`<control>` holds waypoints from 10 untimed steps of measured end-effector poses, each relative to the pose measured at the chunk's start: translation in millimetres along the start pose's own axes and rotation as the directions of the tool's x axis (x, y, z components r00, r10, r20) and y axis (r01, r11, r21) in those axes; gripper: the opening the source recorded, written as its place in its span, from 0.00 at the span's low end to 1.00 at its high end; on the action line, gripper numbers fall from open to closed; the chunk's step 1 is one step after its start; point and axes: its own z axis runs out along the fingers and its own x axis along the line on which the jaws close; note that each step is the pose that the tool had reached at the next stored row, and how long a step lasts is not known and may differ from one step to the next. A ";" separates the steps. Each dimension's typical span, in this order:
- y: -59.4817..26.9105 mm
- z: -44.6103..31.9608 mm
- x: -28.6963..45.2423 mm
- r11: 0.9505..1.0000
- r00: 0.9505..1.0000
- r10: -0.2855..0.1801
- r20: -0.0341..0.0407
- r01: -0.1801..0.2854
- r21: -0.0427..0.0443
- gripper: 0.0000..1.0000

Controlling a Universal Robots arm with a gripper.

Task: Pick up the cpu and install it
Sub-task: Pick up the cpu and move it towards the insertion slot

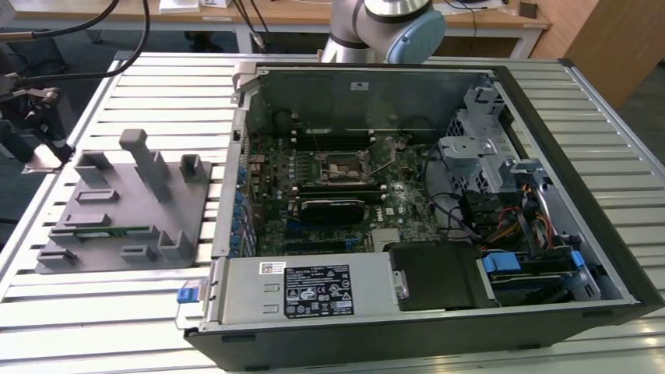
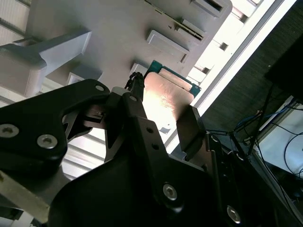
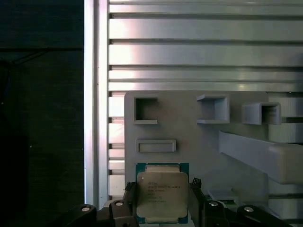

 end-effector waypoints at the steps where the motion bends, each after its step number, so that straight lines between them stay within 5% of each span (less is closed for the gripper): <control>1: 0.1 -0.6 0.0 1.000 1.000 0.000 0.000 0.000 0.000 0.53; 10: 1.3 -10.0 -0.1 1.000 1.000 0.000 0.000 0.000 0.000 0.53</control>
